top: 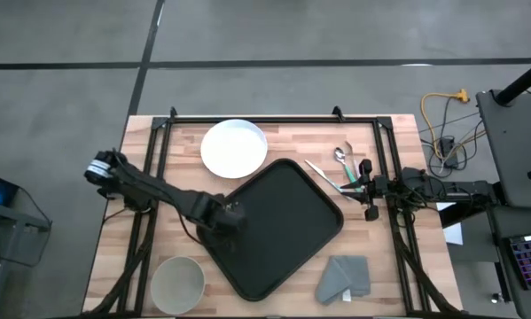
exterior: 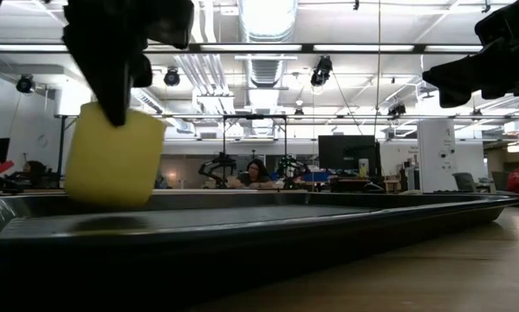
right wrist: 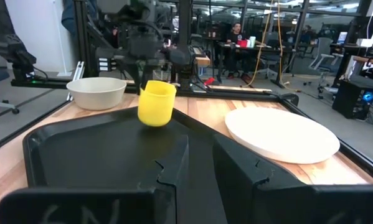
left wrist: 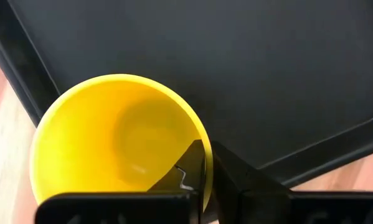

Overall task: Set up tray
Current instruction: Put the yellow mug on the black serving tray

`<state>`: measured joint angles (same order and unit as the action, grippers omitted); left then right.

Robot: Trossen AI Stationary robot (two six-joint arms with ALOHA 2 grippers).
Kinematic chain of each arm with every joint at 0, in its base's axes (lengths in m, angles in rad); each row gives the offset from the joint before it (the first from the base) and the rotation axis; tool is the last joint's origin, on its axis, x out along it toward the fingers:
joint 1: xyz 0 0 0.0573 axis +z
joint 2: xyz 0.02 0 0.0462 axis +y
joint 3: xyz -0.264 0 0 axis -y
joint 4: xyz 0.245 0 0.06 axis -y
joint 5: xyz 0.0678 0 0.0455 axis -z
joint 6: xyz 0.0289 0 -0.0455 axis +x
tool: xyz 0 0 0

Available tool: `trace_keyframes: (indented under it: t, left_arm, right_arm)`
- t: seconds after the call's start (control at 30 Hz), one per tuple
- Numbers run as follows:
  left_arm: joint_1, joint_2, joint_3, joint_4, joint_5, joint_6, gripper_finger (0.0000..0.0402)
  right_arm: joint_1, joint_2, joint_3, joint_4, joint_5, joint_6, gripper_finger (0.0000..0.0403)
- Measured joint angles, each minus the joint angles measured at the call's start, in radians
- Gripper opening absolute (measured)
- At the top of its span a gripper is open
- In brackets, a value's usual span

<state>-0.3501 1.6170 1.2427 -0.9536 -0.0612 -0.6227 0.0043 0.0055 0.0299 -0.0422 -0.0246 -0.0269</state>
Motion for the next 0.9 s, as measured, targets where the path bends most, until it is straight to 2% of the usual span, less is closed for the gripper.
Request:
trace_keyframes:
  t: [0.53,0.9]
  left_arm:
    - [-0.096,0.019,-0.005,-0.008,-0.019,-0.103,0.0]
    - [-0.106,0.017,-0.024,-0.006,-0.021,-0.121,0.0008]
  right_arm:
    - [0.0,0.005,0.0,0.0,0.0,0.0,0.0068]
    - [0.0,0.005,0.0,0.0,0.0,0.0,0.0068]
